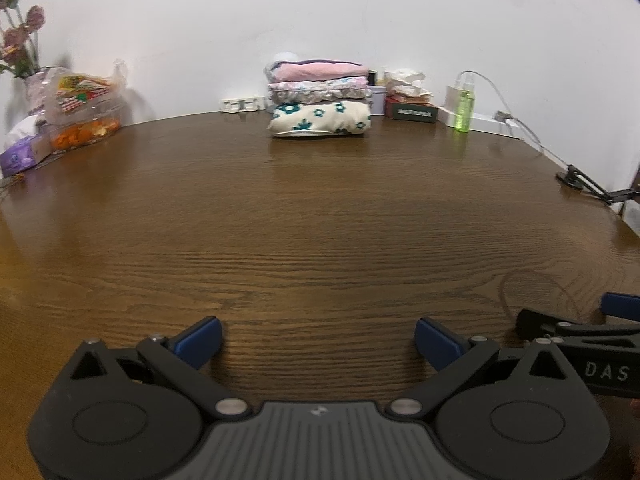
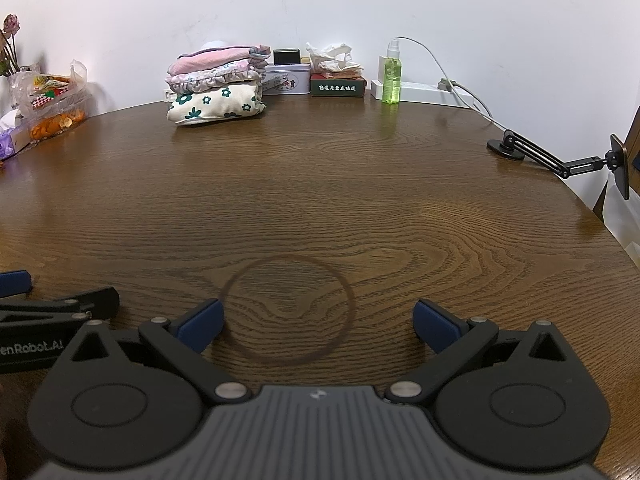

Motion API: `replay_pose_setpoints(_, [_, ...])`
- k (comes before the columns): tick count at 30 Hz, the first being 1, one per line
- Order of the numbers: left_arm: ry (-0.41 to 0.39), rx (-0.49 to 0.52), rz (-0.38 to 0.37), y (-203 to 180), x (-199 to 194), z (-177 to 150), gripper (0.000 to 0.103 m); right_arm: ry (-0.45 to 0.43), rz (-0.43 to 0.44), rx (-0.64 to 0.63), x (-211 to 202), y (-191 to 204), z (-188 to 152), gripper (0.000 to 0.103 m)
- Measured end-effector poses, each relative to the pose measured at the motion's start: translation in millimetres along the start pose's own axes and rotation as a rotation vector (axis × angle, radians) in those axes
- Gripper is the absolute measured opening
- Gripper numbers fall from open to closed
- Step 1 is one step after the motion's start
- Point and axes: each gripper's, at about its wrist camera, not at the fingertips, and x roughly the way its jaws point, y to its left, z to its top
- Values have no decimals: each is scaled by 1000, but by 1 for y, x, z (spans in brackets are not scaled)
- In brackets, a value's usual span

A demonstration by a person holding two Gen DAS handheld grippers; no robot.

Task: Fold clothes
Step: 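Reach both grippers to the clothes stack and grasp the cream flowered shirt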

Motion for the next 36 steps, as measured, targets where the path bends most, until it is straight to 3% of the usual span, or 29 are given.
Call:
replay_pose_setpoints(3, [-10,-14,-61,13,0,15,97,15,36,-3,3,-4,7,103])
replay_pose_setpoints(6, [-42,-20,-107,39,16,48,98,9,73,-15,32,-6,40,103])
replay_pose_setpoints(14, [-90,36,-103,85,109,141,96,-10,171,-46,109,-11,129,100])
replay_pose_setpoints(17, [-49,3,-118,95,153,172,83,-17,208,-58,138,-13,162,97])
replay_pose_setpoints(21, [-66,1,-115,97,199,204,83,20,288,-69,191,-3,206,93])
replay_pose_setpoints(25, [-51,12,-171,95,232,221,82,-12,241,-183,229,26,232,91])
replay_pose_setpoints(26, [-52,18,-159,95,238,223,80,-5,267,-199,236,31,237,88])
replay_pose_setpoints(28, [-52,20,-177,95,246,226,69,9,333,-218,251,41,245,72])
replay_pose_setpoints(29, [-52,16,-205,96,249,227,46,7,347,-225,256,44,248,68])
replay_pose_setpoints(30, [-51,13,-232,96,252,228,10,20,371,-226,263,46,251,61])
replay_pose_setpoints(31, [-51,8,-257,97,255,230,9,32,395,-226,271,49,255,28])
replay_pose_setpoints(34, [-115,-39,-267,97,233,248,5,67,449,-110,271,46,271,14])
replay_pose_setpoints(36, [-179,-53,-289,98,200,265,4,-22,459,-76,238,44,286,11])
